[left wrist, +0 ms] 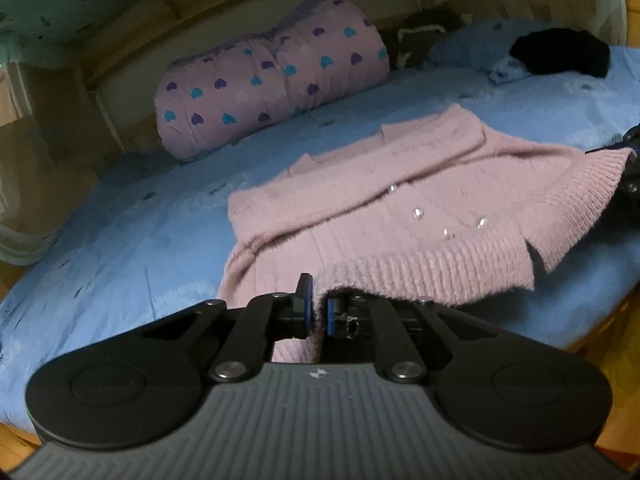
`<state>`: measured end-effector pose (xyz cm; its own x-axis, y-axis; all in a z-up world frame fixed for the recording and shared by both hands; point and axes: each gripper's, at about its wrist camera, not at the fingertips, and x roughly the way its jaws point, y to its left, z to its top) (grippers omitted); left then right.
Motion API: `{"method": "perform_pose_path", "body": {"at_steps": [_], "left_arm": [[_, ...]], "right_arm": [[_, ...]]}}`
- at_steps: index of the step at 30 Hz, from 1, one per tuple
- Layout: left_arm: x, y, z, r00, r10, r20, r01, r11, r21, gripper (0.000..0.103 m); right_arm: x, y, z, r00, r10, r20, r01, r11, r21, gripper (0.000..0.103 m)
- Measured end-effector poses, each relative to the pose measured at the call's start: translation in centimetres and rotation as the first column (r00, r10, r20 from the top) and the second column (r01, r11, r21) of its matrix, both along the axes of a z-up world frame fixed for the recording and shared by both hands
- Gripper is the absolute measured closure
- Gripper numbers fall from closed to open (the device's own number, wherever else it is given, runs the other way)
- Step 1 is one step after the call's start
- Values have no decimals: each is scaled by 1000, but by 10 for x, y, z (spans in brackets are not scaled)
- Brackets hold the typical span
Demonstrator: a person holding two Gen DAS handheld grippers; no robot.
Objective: Fold small clothes
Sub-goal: 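Lift the hem with both grippers and fold it over toward the collar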
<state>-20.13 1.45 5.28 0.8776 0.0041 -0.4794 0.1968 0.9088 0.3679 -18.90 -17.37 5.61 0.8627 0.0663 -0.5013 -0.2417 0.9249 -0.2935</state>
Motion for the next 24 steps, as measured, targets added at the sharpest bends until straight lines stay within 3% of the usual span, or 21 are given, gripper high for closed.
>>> {"method": "perform_pose_path", "body": {"at_steps": [11, 24], "left_arm": [[31, -8, 32, 993, 14, 114, -17, 1000, 20, 96], [136, -20, 82, 976, 35, 216, -49, 997, 58, 96]], "right_arm": [[25, 5, 27, 993, 5, 119, -4, 1000, -9, 96], [105, 2, 66, 970, 4, 243, 10, 998, -56, 96]]}}
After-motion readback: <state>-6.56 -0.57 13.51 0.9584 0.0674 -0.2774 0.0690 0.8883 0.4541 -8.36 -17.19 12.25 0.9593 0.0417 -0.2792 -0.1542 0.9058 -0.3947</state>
